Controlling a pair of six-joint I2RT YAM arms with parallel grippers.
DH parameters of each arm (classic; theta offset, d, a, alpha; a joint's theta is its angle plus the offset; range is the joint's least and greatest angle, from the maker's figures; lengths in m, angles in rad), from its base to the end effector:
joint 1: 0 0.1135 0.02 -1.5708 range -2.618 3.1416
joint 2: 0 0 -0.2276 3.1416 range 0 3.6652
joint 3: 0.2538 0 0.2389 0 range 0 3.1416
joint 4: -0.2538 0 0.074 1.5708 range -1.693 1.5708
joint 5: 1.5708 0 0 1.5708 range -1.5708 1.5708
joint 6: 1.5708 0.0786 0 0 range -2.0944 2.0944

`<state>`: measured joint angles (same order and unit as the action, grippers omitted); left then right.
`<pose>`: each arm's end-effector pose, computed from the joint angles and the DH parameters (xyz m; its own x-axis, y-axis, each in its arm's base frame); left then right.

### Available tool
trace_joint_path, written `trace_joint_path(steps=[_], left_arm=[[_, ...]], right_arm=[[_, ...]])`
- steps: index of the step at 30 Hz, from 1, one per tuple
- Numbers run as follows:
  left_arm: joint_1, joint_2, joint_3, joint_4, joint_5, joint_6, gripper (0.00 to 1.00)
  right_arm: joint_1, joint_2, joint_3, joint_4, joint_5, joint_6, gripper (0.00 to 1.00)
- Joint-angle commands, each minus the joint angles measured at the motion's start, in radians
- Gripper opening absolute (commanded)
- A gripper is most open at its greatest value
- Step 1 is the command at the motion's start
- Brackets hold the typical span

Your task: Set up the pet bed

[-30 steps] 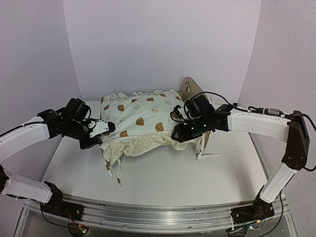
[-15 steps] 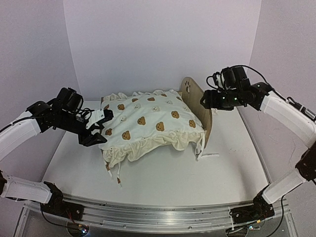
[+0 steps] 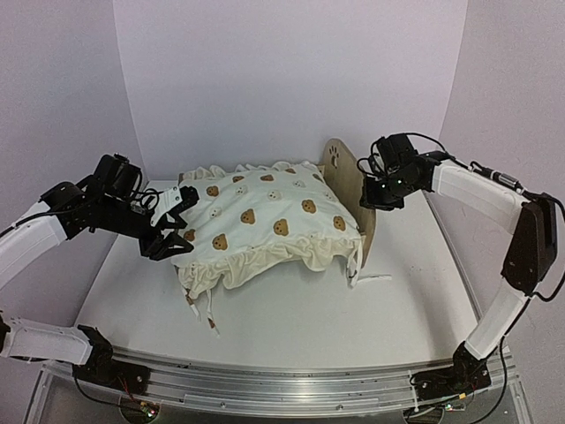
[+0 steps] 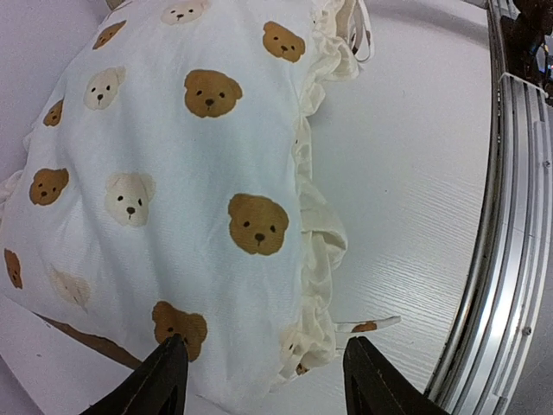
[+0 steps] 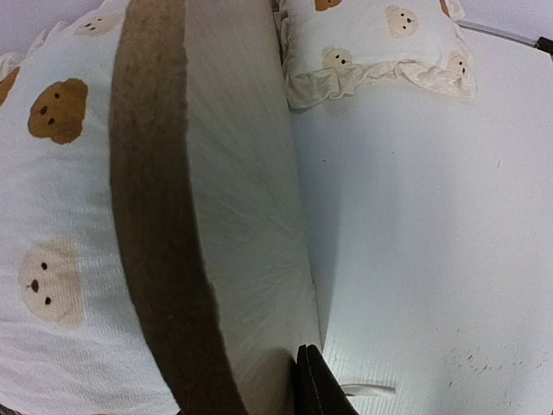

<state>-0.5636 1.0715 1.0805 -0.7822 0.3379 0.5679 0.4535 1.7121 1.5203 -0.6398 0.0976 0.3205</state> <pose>0.1955 -0.1544 0.2719 -0.1188 0.6753 -0.7279 0.9115 0.3648 0.1898 0.3567 0.1653 0.2411 -0.7493 -0.0164 -0.6621 -0.1485 0.9784 0.1439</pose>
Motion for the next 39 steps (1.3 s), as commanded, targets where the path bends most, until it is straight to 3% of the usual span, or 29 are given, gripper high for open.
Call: trace_joint_path(steps=[1, 5, 10, 12, 16, 23, 26, 32, 39], left_arm=[[0.004, -0.028, 0.017, 0.044, 0.084, -0.031, 0.63], [0.002, -0.007, 0.025, 0.059, 0.136, -0.046, 0.63], [-0.032, 0.064, 0.063, 0.097, 0.167, -0.048, 0.70], [-0.081, 0.102, 0.081, 0.107, 0.138, -0.041, 0.72], [-0.198, 0.176, 0.108, 0.117, 0.091, 0.002, 0.75], [-0.328, 0.318, 0.156, 0.160, -0.021, 0.130, 0.80], [-0.357, 0.379, 0.197, 0.182, -0.061, 0.165, 0.80], [-0.369, 0.472, 0.266, 0.210, -0.140, 0.209, 0.80], [-0.369, 0.488, 0.251, 0.218, -0.206, 0.237, 0.80]], right_arm=[[0.145, -0.056, -0.051, -0.032, -0.086, 0.102, 0.21], [0.284, -0.067, -0.056, -0.054, -0.026, 0.170, 0.25], [0.407, -0.047, -0.047, -0.057, -0.047, 0.284, 0.41], [0.422, -0.062, -0.051, -0.057, -0.061, 0.299, 0.49], [0.423, -0.145, -0.092, -0.058, -0.041, 0.269, 0.54], [0.437, -0.317, -0.327, -0.028, -0.174, 0.180, 0.54], [0.469, -0.395, -0.502, 0.107, -0.214, 0.092, 0.54], [0.493, -0.545, -0.924, 0.607, -0.093, -0.127, 0.55], [0.539, -0.397, -0.980, 0.940, -0.098, -0.391, 0.53]])
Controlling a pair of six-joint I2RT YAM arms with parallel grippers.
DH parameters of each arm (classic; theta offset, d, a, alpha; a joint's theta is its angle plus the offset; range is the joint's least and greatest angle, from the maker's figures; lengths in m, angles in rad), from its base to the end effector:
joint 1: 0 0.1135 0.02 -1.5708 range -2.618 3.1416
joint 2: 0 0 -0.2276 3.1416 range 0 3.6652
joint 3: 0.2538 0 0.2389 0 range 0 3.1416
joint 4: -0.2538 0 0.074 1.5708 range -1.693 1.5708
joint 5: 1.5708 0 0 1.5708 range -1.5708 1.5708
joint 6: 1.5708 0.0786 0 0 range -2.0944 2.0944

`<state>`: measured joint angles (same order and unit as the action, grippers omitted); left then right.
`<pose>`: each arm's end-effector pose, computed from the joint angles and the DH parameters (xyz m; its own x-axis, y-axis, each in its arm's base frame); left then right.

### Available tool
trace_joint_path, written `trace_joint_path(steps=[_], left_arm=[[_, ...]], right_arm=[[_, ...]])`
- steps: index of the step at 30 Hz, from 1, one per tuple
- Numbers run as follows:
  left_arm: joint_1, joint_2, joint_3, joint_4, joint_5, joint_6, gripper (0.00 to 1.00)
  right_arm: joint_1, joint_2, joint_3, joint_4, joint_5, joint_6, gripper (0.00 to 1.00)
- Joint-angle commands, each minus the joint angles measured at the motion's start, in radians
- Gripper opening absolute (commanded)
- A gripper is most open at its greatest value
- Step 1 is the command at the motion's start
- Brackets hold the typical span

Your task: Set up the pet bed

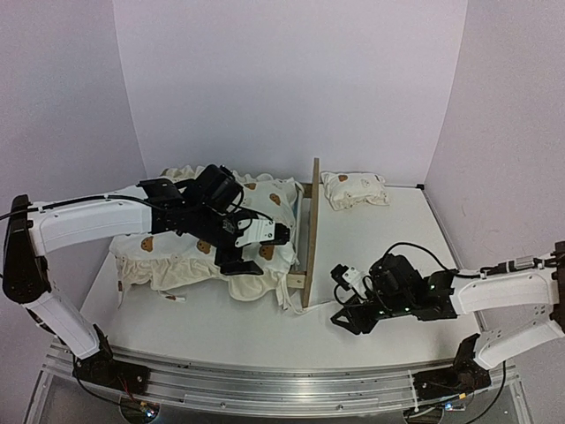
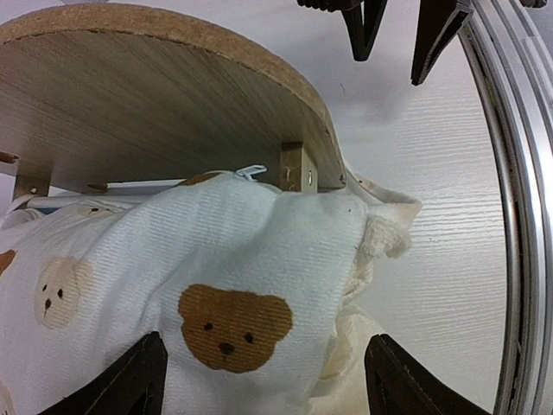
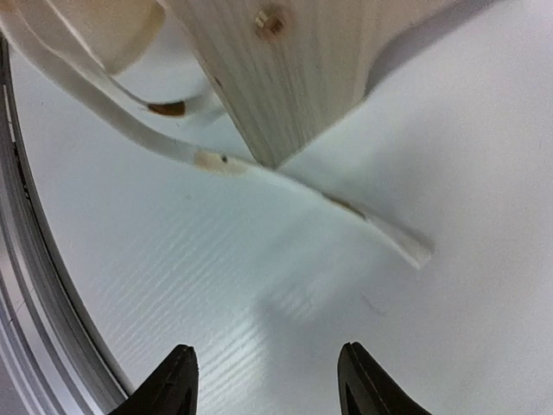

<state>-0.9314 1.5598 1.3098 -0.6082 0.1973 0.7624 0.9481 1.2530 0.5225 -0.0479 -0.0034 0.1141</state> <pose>0.1996 -0.2942 0.2277 0.2698 0.7722 -0.5753 0.9362 -0.0706 0.3443 0.1571 0.2193 0.1129 -0.4995 -0.5005 -0.7071 -0.7618 0.6424 0.0834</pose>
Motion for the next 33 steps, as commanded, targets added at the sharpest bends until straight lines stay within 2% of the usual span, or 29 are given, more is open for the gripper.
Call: trace_joint_path(steps=[1, 4, 7, 13, 16, 20, 33], left_arm=[[-0.001, 0.005, 0.014, 0.055, -0.093, 0.047, 0.80], [-0.001, 0.018, -0.002, 0.068, -0.154, 0.059, 0.74], [0.001, 0.016, -0.021, 0.088, -0.182, 0.063, 0.64], [0.002, -0.008, -0.030, 0.077, -0.158, 0.054, 0.25], [0.001, -0.025, -0.031, 0.074, -0.144, 0.035, 0.11], [0.001, -0.039, -0.030, 0.076, -0.133, 0.021, 0.05], [0.002, -0.060, -0.047, 0.089, -0.137, 0.020, 0.04]], right_arm=[[0.072, 0.085, 0.022, 0.383, 0.020, -0.196, 0.52], [0.156, 0.161, 0.039, 0.493, 0.094, -0.205, 0.51], [0.220, 0.249, 0.070, 0.562, 0.171, -0.219, 0.49], [0.262, 0.397, 0.148, 0.676, 0.328, -0.214, 0.40], [0.262, 0.446, 0.184, 0.684, 0.385, -0.215, 0.38], [0.262, 0.505, 0.215, 0.684, 0.436, -0.222, 0.34], [0.262, 0.618, 0.244, 0.684, 0.451, -0.212, 0.30]])
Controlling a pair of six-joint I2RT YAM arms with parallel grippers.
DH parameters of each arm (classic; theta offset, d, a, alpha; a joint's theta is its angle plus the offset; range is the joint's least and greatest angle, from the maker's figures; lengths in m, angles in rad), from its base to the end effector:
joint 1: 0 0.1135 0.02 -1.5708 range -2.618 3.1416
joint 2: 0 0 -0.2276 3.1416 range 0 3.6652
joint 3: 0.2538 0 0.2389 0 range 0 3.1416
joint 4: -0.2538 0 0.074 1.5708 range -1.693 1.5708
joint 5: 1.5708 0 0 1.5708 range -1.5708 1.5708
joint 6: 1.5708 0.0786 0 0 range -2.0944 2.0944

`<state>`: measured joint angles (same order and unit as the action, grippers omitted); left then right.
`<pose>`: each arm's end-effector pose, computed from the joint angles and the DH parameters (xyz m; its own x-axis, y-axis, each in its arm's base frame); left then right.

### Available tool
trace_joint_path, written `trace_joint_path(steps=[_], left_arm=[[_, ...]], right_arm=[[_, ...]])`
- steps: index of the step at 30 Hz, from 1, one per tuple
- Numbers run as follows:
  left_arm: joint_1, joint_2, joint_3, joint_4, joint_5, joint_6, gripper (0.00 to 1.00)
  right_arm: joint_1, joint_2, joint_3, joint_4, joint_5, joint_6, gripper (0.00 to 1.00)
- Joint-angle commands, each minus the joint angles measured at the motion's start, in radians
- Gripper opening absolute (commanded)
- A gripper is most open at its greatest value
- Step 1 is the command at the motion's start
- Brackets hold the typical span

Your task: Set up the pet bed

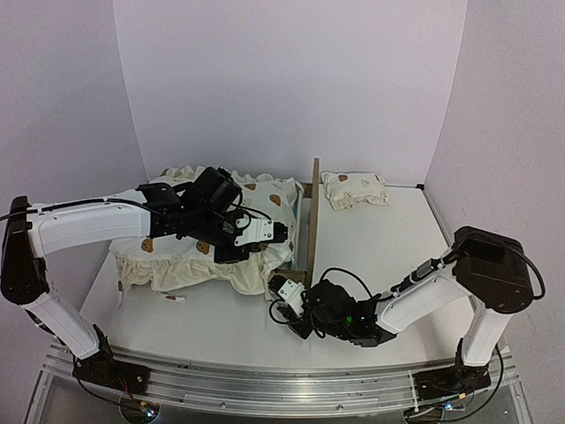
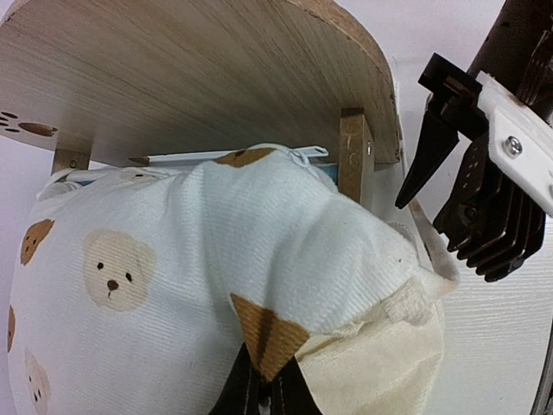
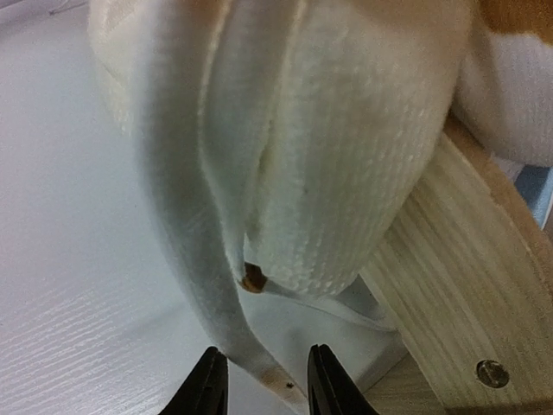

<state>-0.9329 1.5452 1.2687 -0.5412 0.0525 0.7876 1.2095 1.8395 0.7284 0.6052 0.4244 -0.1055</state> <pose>0.2095 -0.2895 0.2243 0.2771 0.8145 -0.5097 0.8890 -0.0161 0.4576 0.1590 0.3292 0.0817 -0.0940 -0.5202 -0.8489 -0.7391 0.6077 -0.2905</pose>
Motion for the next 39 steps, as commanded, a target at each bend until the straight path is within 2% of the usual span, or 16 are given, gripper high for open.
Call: trace_joint_path(steps=[1, 13, 18, 23, 26, 31, 39], left_arm=[[0.004, -0.045, -0.007, 0.023, 0.007, -0.005, 0.04], [0.005, -0.053, -0.012, 0.027, 0.007, -0.011, 0.03], [0.011, -0.058, -0.017, 0.027, 0.006, -0.014, 0.00], [0.035, -0.066, -0.031, 0.030, 0.009, -0.029, 0.00], [0.057, -0.070, -0.034, 0.035, 0.014, -0.040, 0.00], [0.076, -0.073, -0.039, 0.040, 0.029, -0.050, 0.00], [0.077, -0.076, -0.039, 0.044, 0.041, -0.062, 0.00]], right_arm=[[0.001, 0.038, 0.042, 0.031, 0.032, 0.010, 0.29], [-0.001, 0.078, 0.085, 0.031, 0.109, -0.062, 0.00], [-0.001, -0.026, 0.075, -0.024, 0.067, -0.049, 0.00], [-0.001, -0.210, 0.207, -0.337, -0.024, 0.002, 0.00], [-0.001, -0.279, 0.292, -0.442, -0.046, -0.018, 0.00], [-0.041, -0.260, 0.466, -0.592, -0.062, -0.062, 0.00], [-0.093, -0.172, 0.606, -0.713, 0.067, -0.206, 0.00]])
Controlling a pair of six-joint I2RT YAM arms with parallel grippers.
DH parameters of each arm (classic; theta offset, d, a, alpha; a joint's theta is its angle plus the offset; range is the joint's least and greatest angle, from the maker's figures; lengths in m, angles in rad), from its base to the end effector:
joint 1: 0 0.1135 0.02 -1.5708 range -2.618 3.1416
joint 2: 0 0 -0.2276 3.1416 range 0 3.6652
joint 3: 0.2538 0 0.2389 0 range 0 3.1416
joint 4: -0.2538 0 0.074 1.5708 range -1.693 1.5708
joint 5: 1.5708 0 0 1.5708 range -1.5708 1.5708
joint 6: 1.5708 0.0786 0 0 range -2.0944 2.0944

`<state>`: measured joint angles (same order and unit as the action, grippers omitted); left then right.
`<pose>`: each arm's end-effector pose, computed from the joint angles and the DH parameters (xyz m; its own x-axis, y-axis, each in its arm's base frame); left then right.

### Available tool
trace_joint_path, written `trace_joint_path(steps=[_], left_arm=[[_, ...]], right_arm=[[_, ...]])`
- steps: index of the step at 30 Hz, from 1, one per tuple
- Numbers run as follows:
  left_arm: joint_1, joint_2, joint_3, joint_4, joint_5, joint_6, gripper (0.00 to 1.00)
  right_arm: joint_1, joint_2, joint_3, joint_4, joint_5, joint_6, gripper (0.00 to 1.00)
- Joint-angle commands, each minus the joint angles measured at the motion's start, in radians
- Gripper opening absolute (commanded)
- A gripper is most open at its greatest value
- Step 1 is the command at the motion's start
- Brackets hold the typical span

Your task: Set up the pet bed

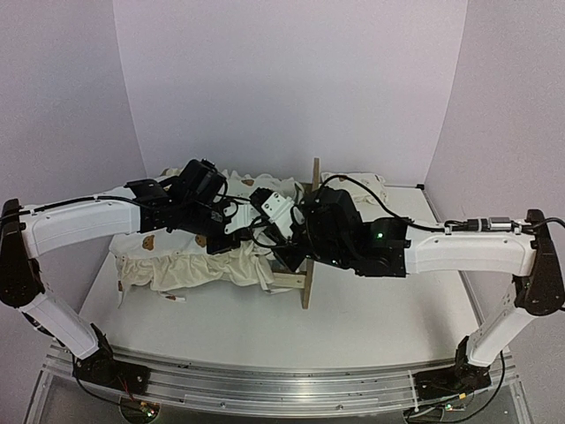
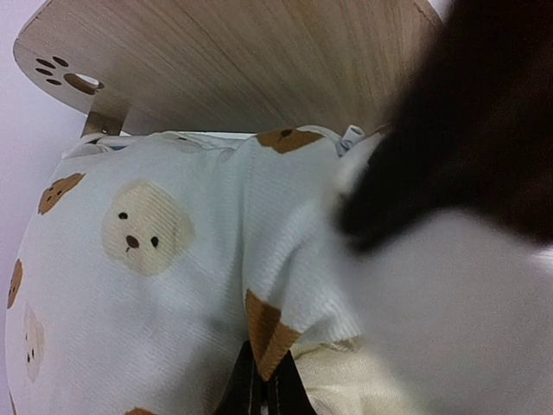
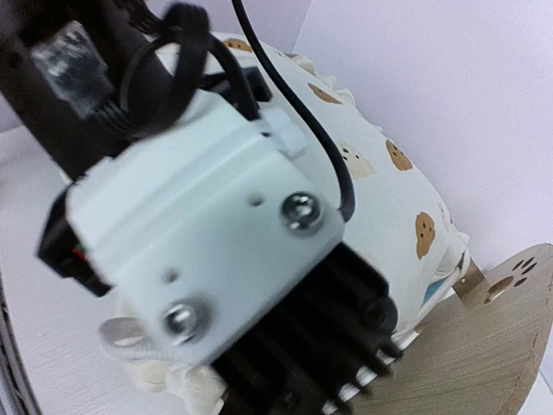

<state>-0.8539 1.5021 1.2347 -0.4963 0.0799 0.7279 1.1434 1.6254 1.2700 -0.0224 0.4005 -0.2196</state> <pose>0.2274 -0.2705 0.2319 0.1859 0.7961 -0.5760 0.8916 0.1096 0.4393 0.1962 0.3569 0.2625 0.0006 -0.4826 -0.8758 -0.7046 0.6213 -0.3428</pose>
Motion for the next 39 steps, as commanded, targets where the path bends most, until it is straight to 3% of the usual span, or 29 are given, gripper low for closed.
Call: trace_joint_path(steps=[1, 10, 18, 23, 31, 39], left_arm=[[-0.002, -0.032, -0.005, -0.001, 0.018, -0.005, 0.00], [0.028, -0.009, 0.034, -0.019, 0.050, -0.103, 0.00], [0.076, -0.018, 0.007, -0.082, 0.213, -0.391, 0.07], [0.087, -0.015, -0.003, -0.073, 0.234, -0.501, 0.07], [0.094, 0.006, 0.016, -0.036, 0.262, -0.545, 0.03], [0.108, 0.012, 0.016, -0.031, 0.277, -0.560, 0.01]], right_arm=[[-0.031, 0.048, 0.063, -0.089, 0.102, -0.103, 0.00], [-0.059, 0.039, 0.049, -0.074, 0.110, -0.240, 0.00], [-0.126, 0.025, 0.075, -0.074, -0.048, -0.338, 0.00], [-0.151, 0.019, 0.088, -0.100, -0.149, -0.415, 0.00], [-0.153, 0.079, 0.252, -0.243, -0.193, -0.575, 0.00], [-0.154, 0.092, 0.273, -0.339, -0.172, -0.652, 0.00]])
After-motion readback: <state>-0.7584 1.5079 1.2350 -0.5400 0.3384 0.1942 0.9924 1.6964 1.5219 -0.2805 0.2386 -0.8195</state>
